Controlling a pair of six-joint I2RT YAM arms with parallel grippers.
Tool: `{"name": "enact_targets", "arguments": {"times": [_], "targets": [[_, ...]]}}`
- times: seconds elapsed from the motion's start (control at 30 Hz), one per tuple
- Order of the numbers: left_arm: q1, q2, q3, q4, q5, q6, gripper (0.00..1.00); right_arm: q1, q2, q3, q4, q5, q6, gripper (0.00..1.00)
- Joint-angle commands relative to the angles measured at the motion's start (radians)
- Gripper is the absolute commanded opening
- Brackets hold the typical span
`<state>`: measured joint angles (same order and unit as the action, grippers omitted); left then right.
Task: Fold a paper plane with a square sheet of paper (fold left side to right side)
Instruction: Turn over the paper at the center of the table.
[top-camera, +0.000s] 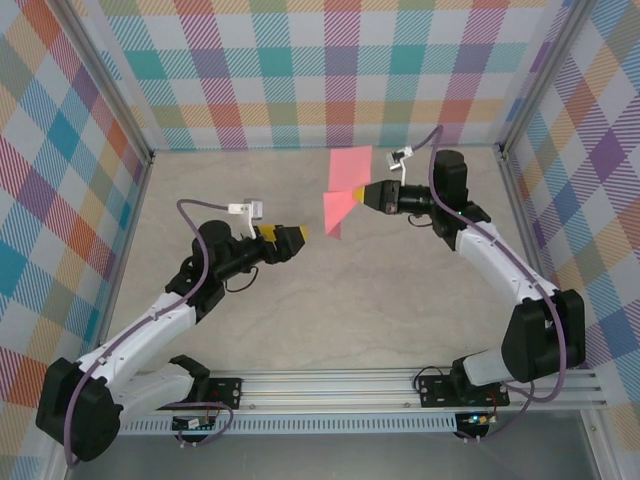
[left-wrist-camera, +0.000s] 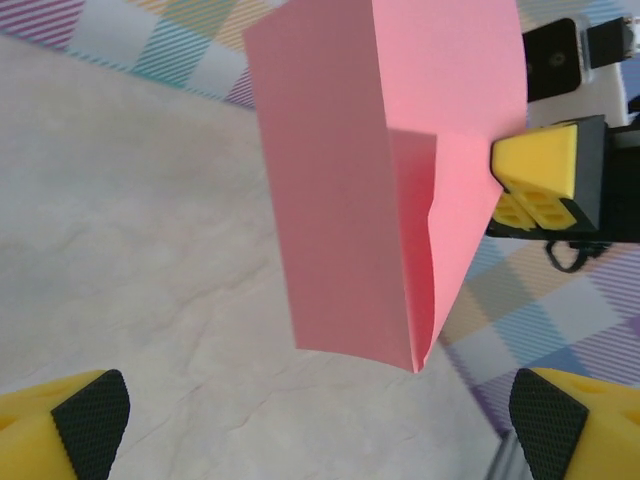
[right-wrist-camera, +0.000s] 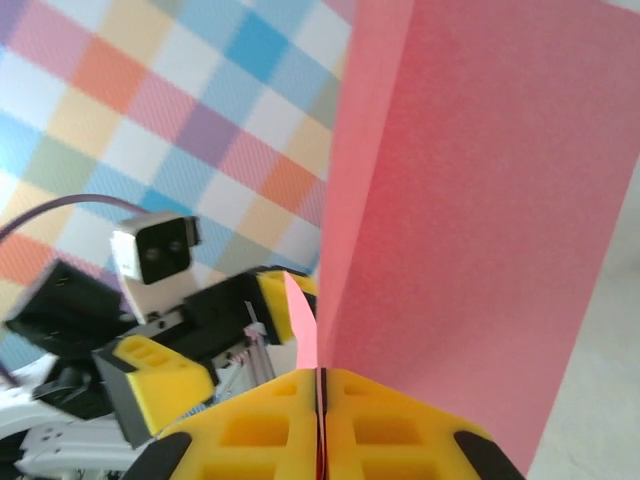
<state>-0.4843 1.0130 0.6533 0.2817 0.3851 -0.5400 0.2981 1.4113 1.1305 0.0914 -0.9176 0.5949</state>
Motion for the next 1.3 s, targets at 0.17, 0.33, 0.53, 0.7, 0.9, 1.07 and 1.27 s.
{"name": "enact_targets", "arguments": {"times": [0.17,0.33,0.53,0.7,0.9,1.07,1.27], "targets": [[-0.010,-0.003,0.059,0.244,0.167,-0.079,0.99,0.110,-0.012,0.157,-0.037,-0.103,-0.013,0.10],[-0.049,0.018,0.092,0.260,0.182,-0.070,0.92,0.172,-0.005,0.195,-0.021,-0.122,-0.001,0.10],[-0.081,0.032,0.123,0.249,0.181,-0.045,0.60,0.184,-0.005,0.198,0.022,-0.133,0.057,0.11],[-0.086,0.046,0.124,0.234,0.169,-0.036,0.33,0.184,-0.006,0.190,-0.007,-0.117,0.048,0.12],[-0.088,0.044,0.118,0.204,0.155,-0.022,0.19,0.180,-0.009,0.193,-0.064,-0.092,0.010,0.16],[-0.088,0.031,0.119,0.144,0.133,0.012,0.11,0.168,-0.018,0.198,-0.163,-0.041,-0.041,0.25],[-0.119,0.010,0.158,-0.150,0.018,0.174,0.08,0.144,-0.069,0.216,-0.476,0.257,-0.224,0.53]]}}
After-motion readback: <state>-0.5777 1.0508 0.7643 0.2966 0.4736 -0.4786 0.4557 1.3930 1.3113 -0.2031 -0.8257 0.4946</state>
